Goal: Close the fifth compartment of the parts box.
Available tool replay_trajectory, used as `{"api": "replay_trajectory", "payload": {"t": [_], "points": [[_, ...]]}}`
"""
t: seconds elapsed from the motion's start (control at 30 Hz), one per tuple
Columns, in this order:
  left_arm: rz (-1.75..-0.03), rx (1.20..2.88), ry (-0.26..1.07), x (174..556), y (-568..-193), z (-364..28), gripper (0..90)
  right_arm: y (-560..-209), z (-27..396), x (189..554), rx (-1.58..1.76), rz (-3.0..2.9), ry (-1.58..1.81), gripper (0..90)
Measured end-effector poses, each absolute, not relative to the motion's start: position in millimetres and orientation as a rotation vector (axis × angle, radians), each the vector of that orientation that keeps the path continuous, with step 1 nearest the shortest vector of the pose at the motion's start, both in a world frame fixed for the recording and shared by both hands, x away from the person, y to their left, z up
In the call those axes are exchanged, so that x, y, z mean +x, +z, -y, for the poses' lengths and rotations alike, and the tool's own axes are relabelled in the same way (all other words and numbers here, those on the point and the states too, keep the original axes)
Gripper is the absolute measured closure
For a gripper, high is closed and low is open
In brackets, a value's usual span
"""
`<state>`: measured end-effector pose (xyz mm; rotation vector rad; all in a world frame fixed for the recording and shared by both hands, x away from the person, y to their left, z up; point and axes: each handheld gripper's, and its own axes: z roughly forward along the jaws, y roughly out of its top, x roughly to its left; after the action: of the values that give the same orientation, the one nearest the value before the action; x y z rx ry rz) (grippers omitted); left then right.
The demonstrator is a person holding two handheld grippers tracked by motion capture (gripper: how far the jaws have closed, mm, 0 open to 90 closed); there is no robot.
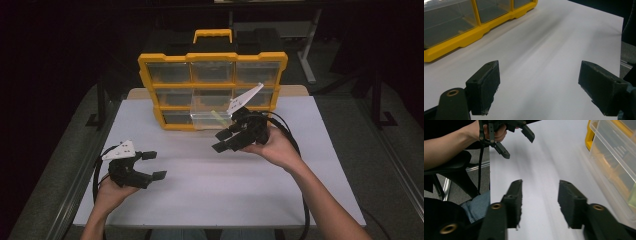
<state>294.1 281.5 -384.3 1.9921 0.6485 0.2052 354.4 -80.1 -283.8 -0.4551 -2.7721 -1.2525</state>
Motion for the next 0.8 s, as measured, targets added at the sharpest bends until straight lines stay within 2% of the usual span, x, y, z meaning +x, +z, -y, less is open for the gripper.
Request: {"api": "replay_trajectory", "payload": {"t": [0.47,0.6,0.8], "points": [[-0.656,1.997,0.192,295.9,-387.1,-282.2,17.6,-296.7,70.5,372.0,-0.462,2.820,-1.230,84.0],[-0.655,1.998,0.194,295.8,-386.3,-283.5,17.6,-299.2,66.3,374.2,-0.459,2.843,-1.251,88.4],[-0.659,1.997,0.191,293.9,-386.6,-282.7,17.6,-300.4,60.1,379.9,-0.503,2.892,-1.204,88.7]]}}
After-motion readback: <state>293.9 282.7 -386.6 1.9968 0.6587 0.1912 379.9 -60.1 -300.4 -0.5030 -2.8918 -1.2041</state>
